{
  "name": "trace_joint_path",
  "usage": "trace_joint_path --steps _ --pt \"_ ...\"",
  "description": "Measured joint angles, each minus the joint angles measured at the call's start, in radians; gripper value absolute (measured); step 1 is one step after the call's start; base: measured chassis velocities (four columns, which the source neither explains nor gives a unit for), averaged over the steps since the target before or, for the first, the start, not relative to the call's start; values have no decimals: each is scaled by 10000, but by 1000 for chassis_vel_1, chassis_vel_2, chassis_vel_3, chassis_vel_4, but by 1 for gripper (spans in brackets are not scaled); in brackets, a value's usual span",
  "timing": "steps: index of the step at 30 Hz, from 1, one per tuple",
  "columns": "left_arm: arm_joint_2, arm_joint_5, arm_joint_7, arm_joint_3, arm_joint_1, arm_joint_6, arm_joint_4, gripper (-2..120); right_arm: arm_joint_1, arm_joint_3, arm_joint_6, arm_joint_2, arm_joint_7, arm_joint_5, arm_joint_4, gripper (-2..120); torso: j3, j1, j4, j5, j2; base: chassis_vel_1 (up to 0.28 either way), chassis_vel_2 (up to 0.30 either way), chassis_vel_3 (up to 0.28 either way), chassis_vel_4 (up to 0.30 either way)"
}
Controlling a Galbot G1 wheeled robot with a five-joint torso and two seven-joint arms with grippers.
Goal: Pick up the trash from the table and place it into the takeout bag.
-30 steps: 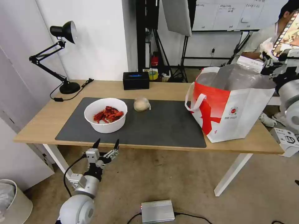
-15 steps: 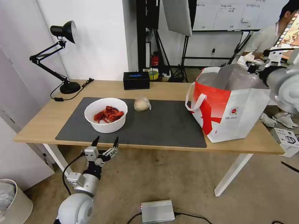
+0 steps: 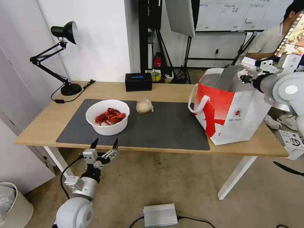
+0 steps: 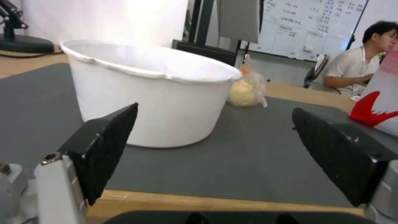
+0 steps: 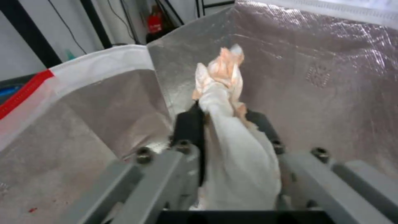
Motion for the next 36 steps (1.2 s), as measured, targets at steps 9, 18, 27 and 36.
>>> trace_joint_path --steps 9,18,27,36 --pt "11 -23 2 -89 8 9 -46 100 -317 302 -22 -35 203 186 255 52 0 0 0 0 0 0 0 0 0" --pt "14 -67 3 -128 8 12 -43 100 -815 696 510 -82 -358 -191 503 84 0 0 0 0 0 0 0 0 0" --pt "39 -68 6 -113 17 12 -1 100 -2809 1651 4499 -156 -3813 -3815 1192 100 -1 -1 0 2 1 0 0 0 0" --pt "59 -69 6 -54 -24 9 21 100 -4351 2666 6843 -292 -5783 -4836 1751 100 -1 -1 -2 0 1 0 0 0 0"
